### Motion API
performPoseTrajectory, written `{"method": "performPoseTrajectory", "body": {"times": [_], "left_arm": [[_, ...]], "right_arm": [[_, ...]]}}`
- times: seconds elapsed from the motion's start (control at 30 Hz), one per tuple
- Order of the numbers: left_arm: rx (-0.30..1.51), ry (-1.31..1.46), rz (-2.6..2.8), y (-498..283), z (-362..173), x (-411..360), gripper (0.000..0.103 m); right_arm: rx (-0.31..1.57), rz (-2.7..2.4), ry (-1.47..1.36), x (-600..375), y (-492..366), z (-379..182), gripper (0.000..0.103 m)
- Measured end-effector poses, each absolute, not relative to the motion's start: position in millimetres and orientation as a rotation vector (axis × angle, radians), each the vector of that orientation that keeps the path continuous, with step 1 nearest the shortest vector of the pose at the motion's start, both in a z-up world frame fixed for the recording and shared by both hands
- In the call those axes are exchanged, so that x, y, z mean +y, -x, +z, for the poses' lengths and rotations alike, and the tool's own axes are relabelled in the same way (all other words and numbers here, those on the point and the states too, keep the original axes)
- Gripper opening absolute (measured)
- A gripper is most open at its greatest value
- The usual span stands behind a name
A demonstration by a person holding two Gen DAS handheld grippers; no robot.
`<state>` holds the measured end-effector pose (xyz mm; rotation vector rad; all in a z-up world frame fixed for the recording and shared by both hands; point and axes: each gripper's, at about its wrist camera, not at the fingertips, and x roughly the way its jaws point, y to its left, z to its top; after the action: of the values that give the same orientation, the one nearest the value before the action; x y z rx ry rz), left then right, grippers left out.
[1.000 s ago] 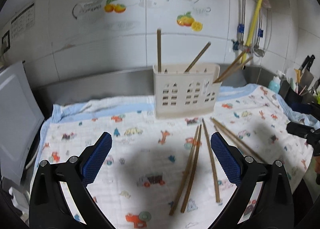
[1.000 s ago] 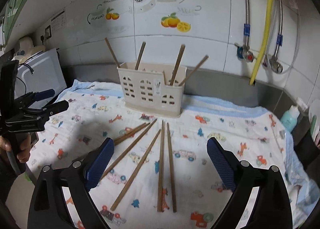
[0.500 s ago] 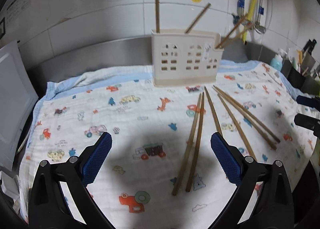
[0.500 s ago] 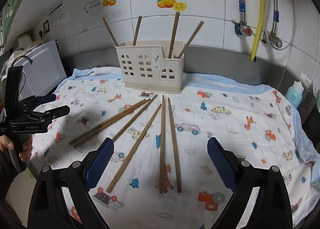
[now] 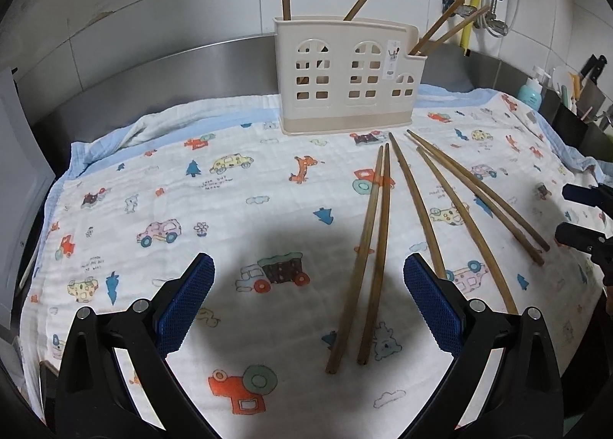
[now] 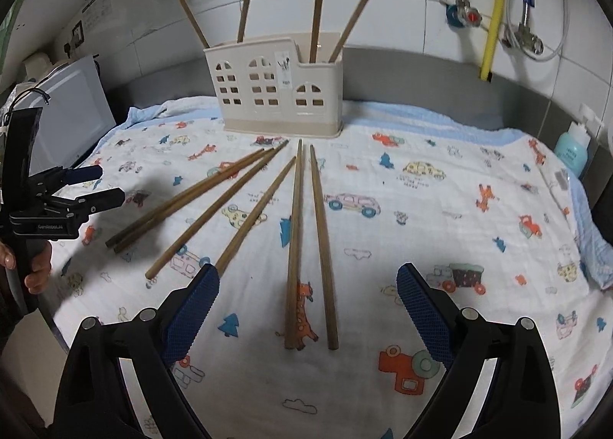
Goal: Organize utensils
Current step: 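Move both open tools back down toward the remaining chopsticks on the cloth, then close the left tool on one chopstick while the right tool grasps another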
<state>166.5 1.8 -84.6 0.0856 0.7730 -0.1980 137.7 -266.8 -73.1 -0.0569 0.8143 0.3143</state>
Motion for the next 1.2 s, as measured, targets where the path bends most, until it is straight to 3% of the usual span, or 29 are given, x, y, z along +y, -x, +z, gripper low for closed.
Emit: {"method": "performPoseTrajectory", "body": {"times": [0.27, 0.37, 0.53, 0.97, 1.2], "left_arm": [[0.794, -0.092, -0.224, -172, -92, -2, 0.098], [0.796, -0.089, -0.229, -175, -92, -2, 0.097], [0.786, -0.101, -0.244, -175, -92, -4, 0.095], [0.847, -0.132, -0.317, -182, -108, -13, 0.048], [0.868, -0.139, -0.331, -185, -113, -14, 0.033]], "right_arm": [[0.837, 0.317, 0.039, -269, -146, -82, 0.086], [0.848, 0.327, 0.025, -271, -149, -84, 0.076], [0.860, 0.327, 0.025, -272, -152, -88, 0.069], [0.885, 0.329, 0.016, -275, -157, -100, 0.043], [0.899, 0.328, 0.012, -276, -158, -104, 0.028]]}}
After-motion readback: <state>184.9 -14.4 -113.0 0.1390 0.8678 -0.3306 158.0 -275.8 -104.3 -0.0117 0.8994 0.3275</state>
